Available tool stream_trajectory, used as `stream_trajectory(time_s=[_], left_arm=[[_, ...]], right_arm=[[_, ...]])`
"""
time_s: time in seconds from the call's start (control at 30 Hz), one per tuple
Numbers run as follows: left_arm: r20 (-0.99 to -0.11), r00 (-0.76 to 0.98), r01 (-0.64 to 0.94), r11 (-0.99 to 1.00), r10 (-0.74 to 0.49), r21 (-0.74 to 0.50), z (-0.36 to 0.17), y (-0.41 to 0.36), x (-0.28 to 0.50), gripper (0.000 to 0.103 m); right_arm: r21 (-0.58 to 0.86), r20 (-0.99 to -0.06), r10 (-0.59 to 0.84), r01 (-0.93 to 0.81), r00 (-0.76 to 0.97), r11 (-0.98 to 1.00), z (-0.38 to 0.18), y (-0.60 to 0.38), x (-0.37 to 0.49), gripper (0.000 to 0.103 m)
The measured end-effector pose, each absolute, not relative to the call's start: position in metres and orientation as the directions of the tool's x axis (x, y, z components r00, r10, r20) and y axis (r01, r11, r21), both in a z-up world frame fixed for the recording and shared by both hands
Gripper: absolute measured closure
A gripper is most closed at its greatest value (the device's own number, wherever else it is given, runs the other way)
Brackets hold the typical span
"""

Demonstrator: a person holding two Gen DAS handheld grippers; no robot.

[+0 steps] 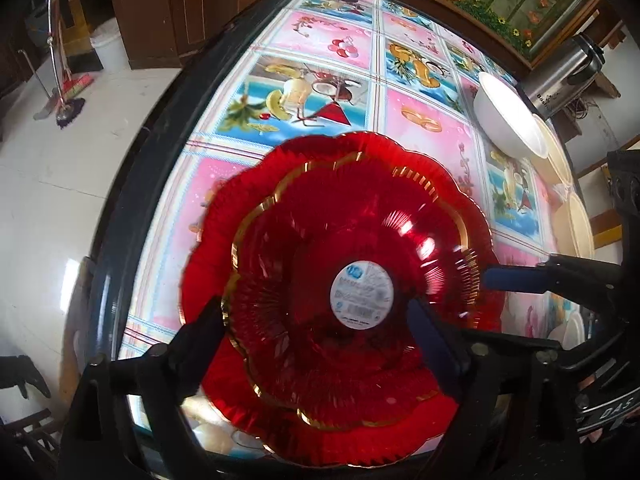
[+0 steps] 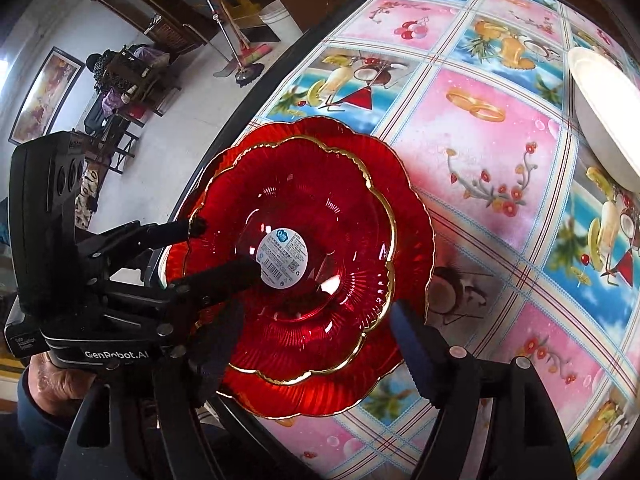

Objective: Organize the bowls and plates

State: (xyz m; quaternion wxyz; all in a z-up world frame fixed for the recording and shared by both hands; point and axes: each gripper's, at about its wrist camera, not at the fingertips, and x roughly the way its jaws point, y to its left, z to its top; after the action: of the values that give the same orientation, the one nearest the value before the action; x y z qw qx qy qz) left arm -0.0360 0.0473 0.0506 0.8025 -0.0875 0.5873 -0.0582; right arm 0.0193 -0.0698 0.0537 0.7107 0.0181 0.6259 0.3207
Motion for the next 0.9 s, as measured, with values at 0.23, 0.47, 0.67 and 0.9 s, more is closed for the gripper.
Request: stream_trajectory(time_s=[0.23,0.47,0.67,0.9], left_arm=[[-0.929,0.318,-0.009,0.980,-0.188,-0.201,0.057,0.049,-0.038,0.005],[-0.923,0.341,-0.021,0.980,-0.177,-0.196,0.066,0.049,-0.043,0.005],[-0.903,0.387,-0.009,0.979,-0.186,-0.205,0.082,0.040,-0.050,0.005],[-0.873,0.422,0.106,0.970,-0.244,-0.220,0.102,-0.007,-0.050,0.005]], right_arm=[[0.441,-0.870,0.493,-0.424,0.015,0.791,0.057,-0.074,0.019,0.019],[0.470,-0.848,0.528,-0.395,0.046,0.789,0.068,-0.092,0.016,0.019],[0.504,-0.823,0.559,-0.327,0.097,0.799,0.075,-0.125,0.010,0.019],[0.540,-0.802,0.579,-0.234,0.146,0.808,0.076,-0.175,-0.007,0.019]])
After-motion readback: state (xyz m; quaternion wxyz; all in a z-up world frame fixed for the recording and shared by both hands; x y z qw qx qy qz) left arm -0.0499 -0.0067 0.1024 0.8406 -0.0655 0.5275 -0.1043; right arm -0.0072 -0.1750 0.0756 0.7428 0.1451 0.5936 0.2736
